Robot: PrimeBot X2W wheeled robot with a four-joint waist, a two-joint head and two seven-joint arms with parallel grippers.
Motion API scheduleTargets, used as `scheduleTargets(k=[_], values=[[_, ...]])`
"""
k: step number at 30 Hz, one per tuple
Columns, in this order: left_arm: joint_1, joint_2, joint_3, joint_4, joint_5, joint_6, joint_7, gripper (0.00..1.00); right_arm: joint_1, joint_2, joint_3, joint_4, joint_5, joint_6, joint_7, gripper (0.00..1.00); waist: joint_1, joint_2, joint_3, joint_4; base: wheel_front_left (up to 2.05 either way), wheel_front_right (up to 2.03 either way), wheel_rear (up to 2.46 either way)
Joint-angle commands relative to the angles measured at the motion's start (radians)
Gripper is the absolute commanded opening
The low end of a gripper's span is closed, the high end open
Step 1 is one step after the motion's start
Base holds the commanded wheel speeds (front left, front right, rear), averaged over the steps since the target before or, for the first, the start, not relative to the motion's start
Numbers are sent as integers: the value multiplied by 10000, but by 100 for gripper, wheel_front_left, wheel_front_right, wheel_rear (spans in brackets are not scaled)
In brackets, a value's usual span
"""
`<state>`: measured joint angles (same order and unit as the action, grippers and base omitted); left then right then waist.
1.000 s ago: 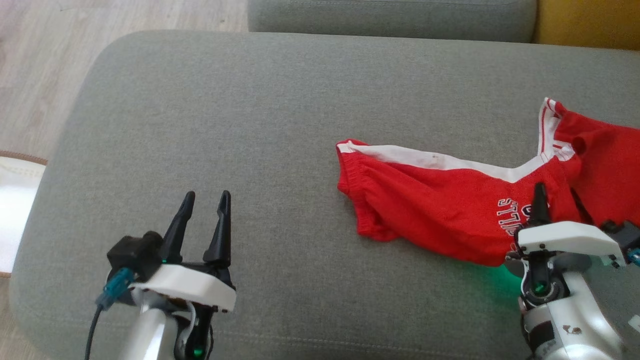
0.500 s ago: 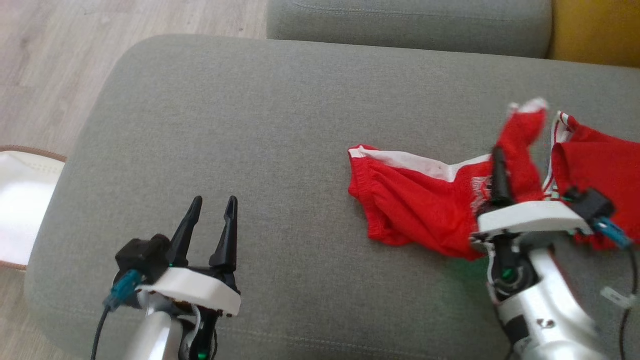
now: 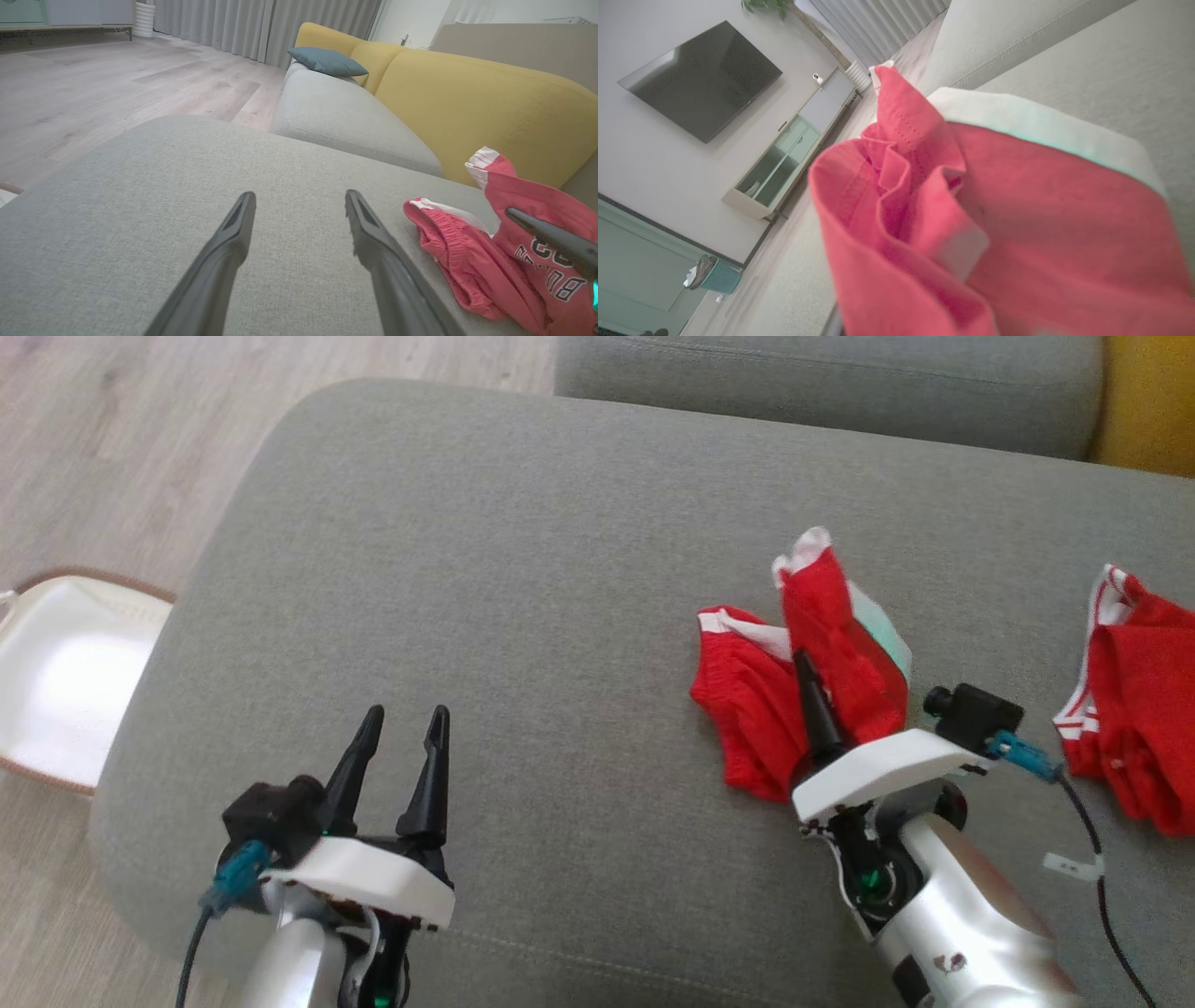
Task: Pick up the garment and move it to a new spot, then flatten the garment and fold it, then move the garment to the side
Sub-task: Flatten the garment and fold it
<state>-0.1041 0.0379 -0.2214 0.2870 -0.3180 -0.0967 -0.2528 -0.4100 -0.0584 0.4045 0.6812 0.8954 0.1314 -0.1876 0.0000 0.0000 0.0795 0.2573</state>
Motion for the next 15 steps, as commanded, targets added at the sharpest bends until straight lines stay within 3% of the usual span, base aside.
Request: scheduleTargets(k=[1, 2, 3, 4, 15], values=[[-263, 124, 235, -296, -24, 29, -90, 100, -490, 82, 416, -133, -30, -7, -131, 0, 0, 0, 51, 171, 0, 0, 0], [-266, 124, 228, -283, -22, 26, -90, 100, -520, 82, 566, -55, -27, -7, -165, 20, 0, 0, 59, 234, 0, 0, 0], [-263, 124, 229, -270, -18, 25, -90, 100, -545, 82, 701, 18, -30, -7, -211, 86, 0, 0, 60, 284, 0, 0, 0], [-257, 124, 232, -258, -18, 26, -90, 100, -553, 82, 836, 70, 30, -7, -231, 100, 0, 0, 61, 335, 0, 0, 0], [-231, 124, 215, -248, -42, 51, -90, 100, -617, 82, 2531, 751, 372, -7, 45, 100, 0, 0, 101, 584, 0, 0, 0]])
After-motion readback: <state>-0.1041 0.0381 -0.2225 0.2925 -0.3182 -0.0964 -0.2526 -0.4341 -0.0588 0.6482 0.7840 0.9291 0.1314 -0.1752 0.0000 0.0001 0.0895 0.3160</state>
